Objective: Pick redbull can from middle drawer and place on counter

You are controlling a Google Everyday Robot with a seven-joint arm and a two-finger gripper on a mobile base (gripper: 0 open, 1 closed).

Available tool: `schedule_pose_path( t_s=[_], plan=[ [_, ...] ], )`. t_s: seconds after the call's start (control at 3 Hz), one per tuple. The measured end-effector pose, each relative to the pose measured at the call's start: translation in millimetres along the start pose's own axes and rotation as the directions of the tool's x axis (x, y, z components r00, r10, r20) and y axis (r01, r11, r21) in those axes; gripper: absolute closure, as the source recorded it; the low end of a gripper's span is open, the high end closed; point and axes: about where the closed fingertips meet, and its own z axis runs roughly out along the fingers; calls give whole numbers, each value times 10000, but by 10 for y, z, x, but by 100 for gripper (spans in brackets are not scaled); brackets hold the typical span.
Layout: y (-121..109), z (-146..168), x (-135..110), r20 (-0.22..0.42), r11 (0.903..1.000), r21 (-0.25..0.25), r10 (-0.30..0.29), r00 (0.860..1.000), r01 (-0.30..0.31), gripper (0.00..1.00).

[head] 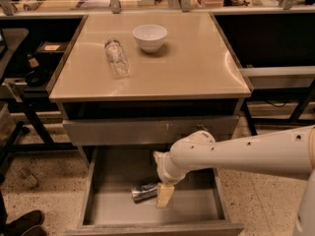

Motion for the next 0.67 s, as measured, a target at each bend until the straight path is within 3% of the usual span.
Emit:
schedule_pose_path(
  t_s=[0.67],
  plan=[
    [-22, 388, 98, -165, 9999, 89, -69, 9998, 70, 0]
  ],
)
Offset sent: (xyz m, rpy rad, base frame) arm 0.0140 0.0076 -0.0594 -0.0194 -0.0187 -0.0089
